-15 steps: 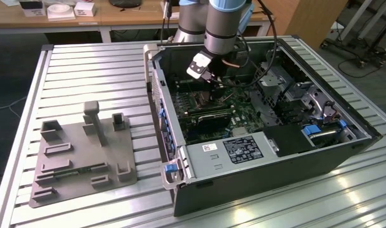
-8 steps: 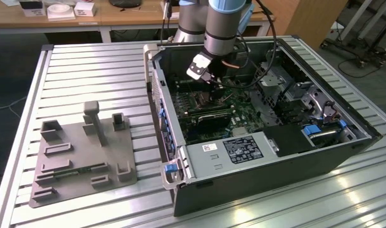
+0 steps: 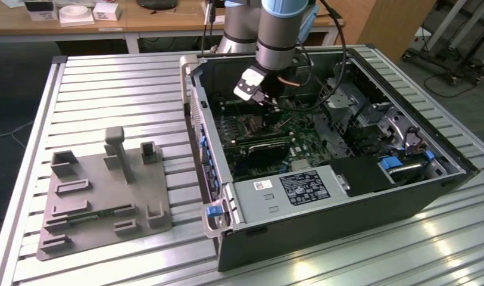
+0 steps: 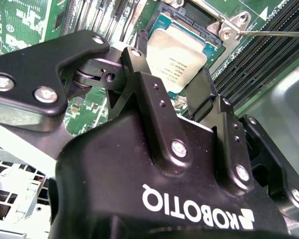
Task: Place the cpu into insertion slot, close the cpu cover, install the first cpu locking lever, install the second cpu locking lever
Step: 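Place the cpu into insertion slot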
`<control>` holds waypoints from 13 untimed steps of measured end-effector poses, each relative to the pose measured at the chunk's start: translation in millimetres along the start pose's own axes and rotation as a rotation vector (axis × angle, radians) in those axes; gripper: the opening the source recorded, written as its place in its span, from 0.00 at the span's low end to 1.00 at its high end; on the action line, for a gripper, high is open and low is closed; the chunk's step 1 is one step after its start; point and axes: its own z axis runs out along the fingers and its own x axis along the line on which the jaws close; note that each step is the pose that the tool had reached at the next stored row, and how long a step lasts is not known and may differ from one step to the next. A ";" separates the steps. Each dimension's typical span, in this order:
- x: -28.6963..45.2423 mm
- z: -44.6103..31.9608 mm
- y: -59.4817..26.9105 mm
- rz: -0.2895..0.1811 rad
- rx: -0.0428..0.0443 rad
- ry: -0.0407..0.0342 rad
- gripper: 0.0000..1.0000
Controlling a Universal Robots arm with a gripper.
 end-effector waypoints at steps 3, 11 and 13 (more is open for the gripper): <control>0.0 0.2 -0.8 0.000 -0.0001 0.0000 0.54; 0.0 2.0 -0.9 0.004 0.0001 -0.0003 0.54; 0.0 2.6 -0.9 0.004 0.0000 -0.0001 0.54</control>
